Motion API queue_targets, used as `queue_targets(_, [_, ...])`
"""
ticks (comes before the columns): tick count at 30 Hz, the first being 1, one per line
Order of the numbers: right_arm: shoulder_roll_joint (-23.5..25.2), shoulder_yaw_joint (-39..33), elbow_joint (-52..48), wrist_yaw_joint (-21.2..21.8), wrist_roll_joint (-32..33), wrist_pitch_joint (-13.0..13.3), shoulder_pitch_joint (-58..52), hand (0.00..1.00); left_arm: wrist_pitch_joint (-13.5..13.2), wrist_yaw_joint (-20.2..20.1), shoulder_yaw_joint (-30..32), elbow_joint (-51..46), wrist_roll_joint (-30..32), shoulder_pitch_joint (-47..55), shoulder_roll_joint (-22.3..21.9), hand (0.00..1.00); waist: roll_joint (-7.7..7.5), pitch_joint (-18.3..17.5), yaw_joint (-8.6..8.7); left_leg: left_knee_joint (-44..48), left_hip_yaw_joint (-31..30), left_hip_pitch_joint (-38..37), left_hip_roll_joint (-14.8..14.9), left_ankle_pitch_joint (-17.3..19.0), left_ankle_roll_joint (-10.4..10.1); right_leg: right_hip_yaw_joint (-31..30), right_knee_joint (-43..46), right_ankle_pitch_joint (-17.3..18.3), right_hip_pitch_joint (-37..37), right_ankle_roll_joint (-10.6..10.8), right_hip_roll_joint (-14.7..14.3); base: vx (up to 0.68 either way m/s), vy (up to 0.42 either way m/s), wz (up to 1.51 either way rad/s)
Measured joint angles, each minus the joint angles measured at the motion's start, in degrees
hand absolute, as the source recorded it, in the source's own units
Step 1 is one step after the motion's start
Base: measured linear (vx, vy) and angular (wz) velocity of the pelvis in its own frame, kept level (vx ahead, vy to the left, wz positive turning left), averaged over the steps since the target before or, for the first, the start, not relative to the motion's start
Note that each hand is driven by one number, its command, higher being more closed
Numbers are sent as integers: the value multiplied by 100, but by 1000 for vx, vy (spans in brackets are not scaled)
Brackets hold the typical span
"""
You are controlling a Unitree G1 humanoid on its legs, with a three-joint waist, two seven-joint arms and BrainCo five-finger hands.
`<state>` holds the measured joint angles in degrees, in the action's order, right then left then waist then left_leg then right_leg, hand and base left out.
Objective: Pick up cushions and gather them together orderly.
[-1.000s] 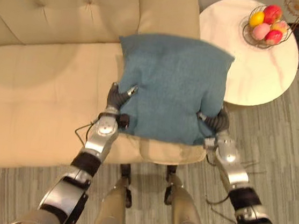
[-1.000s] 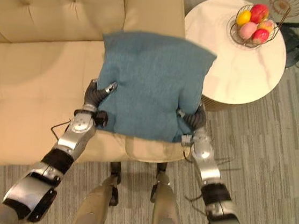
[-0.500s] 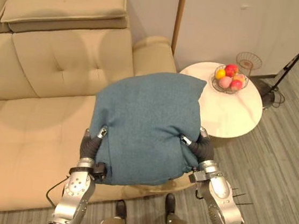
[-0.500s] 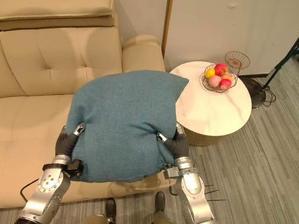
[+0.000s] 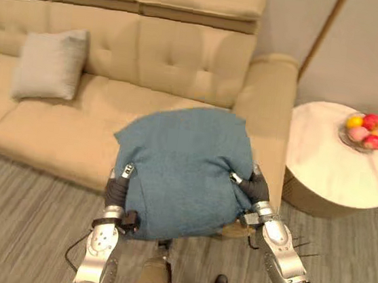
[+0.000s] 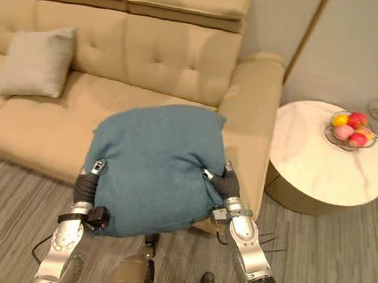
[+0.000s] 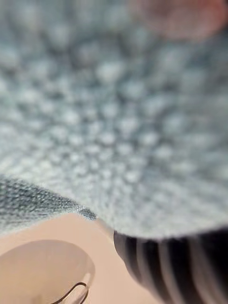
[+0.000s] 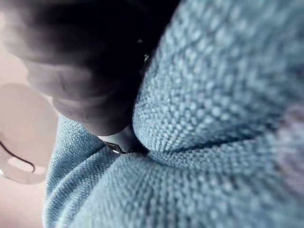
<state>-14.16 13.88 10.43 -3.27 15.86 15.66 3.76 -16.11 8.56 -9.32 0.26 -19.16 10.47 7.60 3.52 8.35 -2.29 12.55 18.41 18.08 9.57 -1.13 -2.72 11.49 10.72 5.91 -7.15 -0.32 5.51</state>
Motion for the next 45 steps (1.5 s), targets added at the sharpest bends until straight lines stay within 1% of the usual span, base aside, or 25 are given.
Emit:
queue_targets(1, [0, -25, -11, -2, -25, 0, -1, 100, 0, -15, 1, 0, -1, -1, -20, 100, -6, 4, 23, 219, 59, -75, 29, 64, 57, 52, -68, -76, -2, 13, 22, -177, 89, 47])
queue_targets(2, [12, -56, -17, -3, -35, 0, -5, 100, -2, -66, 0, 0, -1, -4, -59, 100, 79, -53, 53, 392, 80, -385, 54, 131, 141, 79, -197, -182, 2, 52, 21, -125, 113, 19])
queue_targets(4, [60, -126, -100, -4, -67, 1, -51, 100, -6, -97, -2, 12, 2, -55, -85, 100, 64, -61, 154, -217, 70, -908, -70, 465, -11, 133, -364, -299, 9, 163, 25, -113, 156, 24])
queue_targets(5, [175, -171, -131, -4, -73, -2, -130, 100, -2, -102, -8, 55, 2, -72, 3, 100, -77, -125, 144, -435, 74, -913, -188, 319, 30, 131, -562, -499, 23, 242, 85, -93, 137, 22])
queue_targets(7, [365, -219, -228, -2, -83, -51, -294, 100, 8, -103, -14, 150, 0, -45, 90, 100, -222, -208, 141, -399, 45, -878, -295, 323, 71, 212, -825, -706, 160, 360, 167, -55, 144, 18])
queue_targets(15, [539, -220, -292, 0, -205, -94, -365, 100, 9, -113, 44, 152, 3, -21, 186, 100, -329, -292, 40, 98, -157, -539, -479, 670, 317, 421, -792, -624, 179, 553, 412, -23, 106, 18])
queue_targets(18, [549, -214, -287, 0, -244, -169, -362, 100, 58, -113, 57, 136, 8, 14, 182, 100, -347, -290, 34, 468, -284, -463, -648, 1016, 447, 444, 175, -109, -93, 581, 720, 78, 114, 17])
queue_targets(20, [547, -208, -270, 6, -300, -215, -360, 100, 71, -112, 65, 85, 8, 134, 149, 100, -344, -295, 138, 497, -438, -556, -832, 1174, 592, 340, 1203, 11, -372, 427, 973, 144, 107, 38])
queue_targets(21, [541, -199, -239, 25, -304, -243, -388, 100, 72, -113, 61, 46, 11, 206, 163, 100, -334, -273, 193, 415, -527, -789, -883, 1197, 649, 52, 2123, 7, -793, 205, 1050, 181, 132, 38])
queue_targets(23, [534, -174, -222, 67, -301, -249, -501, 100, 100, -113, 53, 53, 11, 216, 226, 100, -298, -258, 273, 329, -761, -1043, -862, 1259, 710, -157, 2379, 421, -963, 230, 755, 249, 64, 49])
queue_targets(26, [522, -161, -210, 86, -297, -248, -553, 100, 100, -121, 42, 109, 13, 204, 286, 100, -305, -238, 379, -86, -932, -1555, -898, 1295, 667, 37, 1499, 424, -1286, 241, 245, 290, -3, 41])
queue_targets(27, [527, -162, -204, 86, -293, -248, -579, 100, 100, -126, 31, 154, 16, 184, 294, 100, -321, -252, 474, -219, -989, -1719, -933, 1273, 592, 295, 783, 104, -1319, 182, 92, 337, -24, 44])
queue_targets(29, [520, -180, -191, 87, -292, -242, -683, 100, 100, -147, -36, 278, 17, 151, 321, 100, -417, -328, 520, -296, -1051, -1925, -1045, 1342, 474, 531, 263, -429, -1270, -23, 16, 499, -69, 42])
queue_targets(30, [542, -224, -183, 89, -287, -241, -814, 100, 102, -173, -119, 348, 20, 144, 377, 100, -519, -424, 563, -308, -1071, -2014, -1156, 1414, 357, 477, 21, -978, -1149, -342, -56, 596, -94, 44])
queue_targets(31, [485, -359, -117, 89, -287, -251, -833, 100, 133, -224, -204, 514, 25, 34, 255, 100, -311, -442, 588, -240, -1130, -1995, -1001, 1462, 224, 568, 64, -1073, -1095, -384, -136, 461, -61, 47])
queue_targets(33, [468, -528, -80, 91, -285, -253, -880, 100, 136, -279, -293, 570, 26, -69, 200, 100, -149, -425, 663, 227, -1012, -1827, -854, 1480, -82, 749, -43, -908, -920, -438, -189, 426, -48, 25])
queue_targets(35, [444, -595, -90, 88, -287, -305, -986, 100, 221, -362, -276, 725, 22, -95, 51, 100, -34, -362, 661, 2057, -526, -1479, -463, 1232, -575, 681, -330, -762, -226, -436, -388, 403, -43, -22])
queue_targets(36, [447, -592, -174, 86, -287, -306, -1046, 100, 220, -372, -249, 702, 22, -28, 13, 100, -5, -353, 658, 2602, -338, -1409, -299, 1024, -516, 584, -392, -694, -5, -448, -451, 394, -22, -75])
queue_targets(37, [468, -567, -397, 86, -286, -300, -1153, 100, 197, -424, -181, 671, 22, 105, -26, 100, -9, -356, 575, 3447, 62, -1235, 43, 1062, -299, 278, -471, -505, 307, -411, -500, 359, 25, -108])
queue_targets(38, [484, -572, -622, 83, -286, -260, -1178, 100, 173, -457, -159, 644, 22, 150, -59, 100, 59, -427, 517, 3867, 347, -996, 321, 1276, 36, -24, -531, -421, 406, -405, -540, 397, 75, -122])
queue_targets(40, [489, -590, -806, 81, -292, -213, -1149, 100, 119, -472, -107, 575, 13, 114, -75, 100, 31, -425, 464, 3694, 427, -651, 460, 1559, 320, -405, -595, -356, 451, -382, -465, 303, 123, -99])
queue_targets(41, [496, -593, -822, 76, -293, -212, -1132, 100, 94, -473, -101, 572, 15, 84, -72, 100, 24, -420, 457, 3416, 340, -539, 463, 1615, 383, -605, -597, -341, 508, -329, -379, 247, 166, -98])
queue_targets(42, [503, -592, -820, 73, -303, -214, -1134, 100, 94, -473, -97, 573, 24, 96, -65, 100, -83, -357, 454, 2923, 116, -491, 396, 1614, 375, -854, -585, -309, 607, -185, -242, 233, 222, -100])
queue_targets(43, [503, -593, -819, 68, -315, -215, -1131, 100, 96, -472, -89, 575, 32, 114, -62, 100, -105, -338, 447, 2481, -200, -473, 302, 1580, 316, -1037, -570, -261, 678, -89, -149, 224, 258, -104])
queue_targets(45, [505, -589, -729, 61, -380, -216, -1081, 100, 97, -471, -20, 577, 90, 156, -140, 100, -33, -360, 450, 1080, -1248, -527, 52, 1253, -146, -1433, -490, -165, 692, 168, -43, 218, 393, -113])
